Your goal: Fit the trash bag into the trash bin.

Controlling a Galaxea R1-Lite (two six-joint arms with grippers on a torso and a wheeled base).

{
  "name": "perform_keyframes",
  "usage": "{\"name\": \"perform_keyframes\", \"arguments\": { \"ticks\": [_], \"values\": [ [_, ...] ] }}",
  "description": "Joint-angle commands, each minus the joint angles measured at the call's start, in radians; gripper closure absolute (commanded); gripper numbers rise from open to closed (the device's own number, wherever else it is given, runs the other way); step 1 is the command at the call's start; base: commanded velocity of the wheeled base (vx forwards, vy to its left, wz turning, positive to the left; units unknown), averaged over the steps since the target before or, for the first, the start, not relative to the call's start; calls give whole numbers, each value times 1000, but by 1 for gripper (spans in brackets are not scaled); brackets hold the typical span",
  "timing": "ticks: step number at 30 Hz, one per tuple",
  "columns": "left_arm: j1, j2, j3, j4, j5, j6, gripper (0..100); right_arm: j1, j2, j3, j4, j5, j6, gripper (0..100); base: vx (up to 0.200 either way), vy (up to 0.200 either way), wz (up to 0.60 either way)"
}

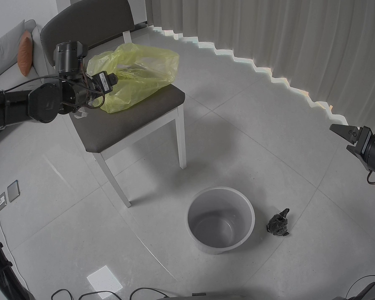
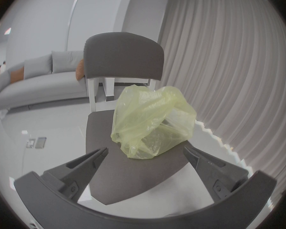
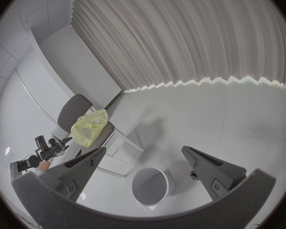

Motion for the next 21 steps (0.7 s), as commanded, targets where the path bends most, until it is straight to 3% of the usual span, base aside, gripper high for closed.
{"name": "perform_keyframes", "arguments": {
  "ticks": [1,2,8,17,21],
  "values": [
    [-16,71,-35,-2,54,77,0,1,21,-2,-1,2,1,0,0,0,0],
    [-27,86,-50,-5,103,136,0,-1,24,-2,-1,2,1,0,0,0,0],
    [-45,149,-141,-8,236,278,0,-1,40,-2,-3,3,2,0,0,0,0],
    [-50,286,-341,-9,284,389,0,-2,46,-2,-3,3,4,0,0,0,0],
    [-44,336,-341,-2,310,416,0,-2,47,-2,-3,5,4,0,0,0,0]
  ]
}}
